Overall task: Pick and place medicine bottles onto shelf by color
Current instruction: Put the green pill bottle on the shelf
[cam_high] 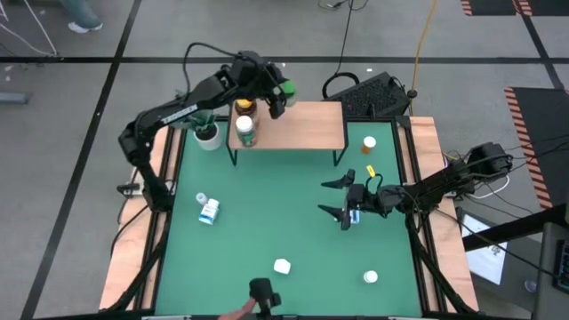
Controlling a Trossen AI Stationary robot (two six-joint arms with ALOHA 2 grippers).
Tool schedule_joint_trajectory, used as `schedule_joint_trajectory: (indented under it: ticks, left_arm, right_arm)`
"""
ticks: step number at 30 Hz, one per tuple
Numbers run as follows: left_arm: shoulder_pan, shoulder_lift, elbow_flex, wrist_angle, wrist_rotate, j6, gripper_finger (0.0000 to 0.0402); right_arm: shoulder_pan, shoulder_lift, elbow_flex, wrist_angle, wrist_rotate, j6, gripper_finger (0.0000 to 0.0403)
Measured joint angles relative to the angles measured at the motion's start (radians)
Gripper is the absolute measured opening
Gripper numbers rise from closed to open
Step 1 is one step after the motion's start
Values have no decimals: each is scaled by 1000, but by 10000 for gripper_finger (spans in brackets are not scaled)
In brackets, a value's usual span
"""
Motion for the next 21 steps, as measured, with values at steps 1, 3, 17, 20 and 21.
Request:
schedule_joint_trajectory:
  ticks: [1,3,17,20,21]
  left_arm:
    - [6,14,2,-17,-1,8,226]
    - [15,38,12,-45,-2,24,226]
    - [42,56,28,-190,-10,36,226]
    - [42,55,28,-200,-11,40,220]
    - [41,55,28,-200,-10,40,218]
  right_arm:
    - [0,0,0,0,0,0,325]
    - [0,0,0,0,0,0,325]
    - [0,0,0,0,0,0,325]
    - [0,0,0,0,0,0,325]
    - [0,0,0,0,0,0,325]
